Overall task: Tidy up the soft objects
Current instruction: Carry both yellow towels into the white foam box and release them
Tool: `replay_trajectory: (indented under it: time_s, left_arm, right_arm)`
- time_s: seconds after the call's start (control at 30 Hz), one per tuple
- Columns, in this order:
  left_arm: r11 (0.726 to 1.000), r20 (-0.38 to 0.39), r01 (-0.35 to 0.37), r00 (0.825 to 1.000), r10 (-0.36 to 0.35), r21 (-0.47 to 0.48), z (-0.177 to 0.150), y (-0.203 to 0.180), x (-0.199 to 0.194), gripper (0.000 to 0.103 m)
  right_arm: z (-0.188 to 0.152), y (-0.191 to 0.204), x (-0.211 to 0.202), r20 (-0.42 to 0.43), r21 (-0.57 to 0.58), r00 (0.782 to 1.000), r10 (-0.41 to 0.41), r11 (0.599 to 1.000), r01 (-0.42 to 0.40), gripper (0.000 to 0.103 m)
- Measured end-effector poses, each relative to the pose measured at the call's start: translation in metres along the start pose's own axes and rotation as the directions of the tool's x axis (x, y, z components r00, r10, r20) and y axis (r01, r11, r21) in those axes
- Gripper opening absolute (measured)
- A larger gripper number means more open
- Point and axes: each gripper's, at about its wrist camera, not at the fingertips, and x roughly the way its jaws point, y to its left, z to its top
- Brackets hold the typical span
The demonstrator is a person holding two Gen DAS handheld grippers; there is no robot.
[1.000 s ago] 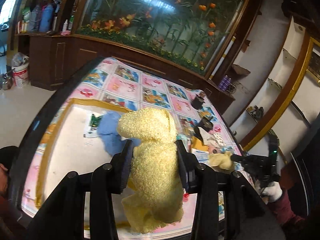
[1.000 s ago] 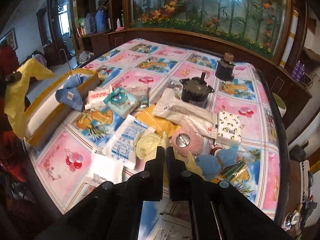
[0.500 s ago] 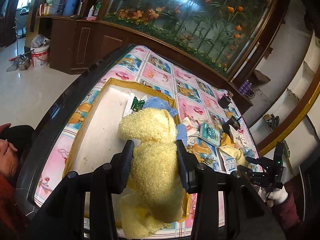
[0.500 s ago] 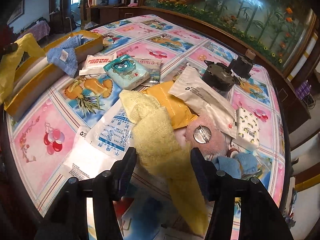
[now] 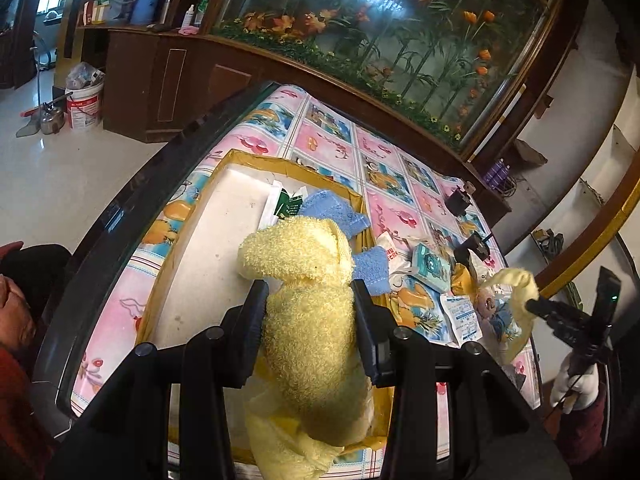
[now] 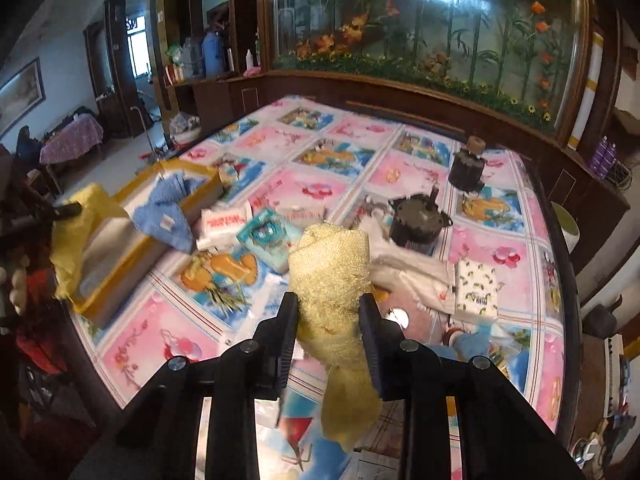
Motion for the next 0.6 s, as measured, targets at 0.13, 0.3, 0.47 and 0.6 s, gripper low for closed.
replay_trajectory:
  time_s: [0.13,0.3,0.47,0.6]
  left_arm:
    - [0.999,-0.031,-0.042,0.999,0.042,0.019,0.009,0.006,0.015,0.039]
    - [0.996,-0.059,-0.084,0.995,0.086,0.037,0.026,0.019,0.040,0.039]
    - [0.986,-0.102,-0.169,0.980,0.169,0.016,0.037,0.036,0.064,0.042]
    - [0.994,-0.104,-0.107,0.989,0.103,-0.030,0.029,0.043,0.050,0.045]
  right_arm:
    - [0.039,0.021,-0.020,0.065,0.042,0.990,0.128,0.990,-0.131,0.032]
    - [0.084,0.075,0.003,0.058,0.050,0.951,0.303,0.951,-0.306,0.032]
    - [0.130,0.142,0.061,-0.003,0.093,0.889,0.457,0.885,-0.455,0.032]
    - [0.154,0.187,0.134,-0.080,0.226,0.829,0.554,0.820,-0.526,0.032]
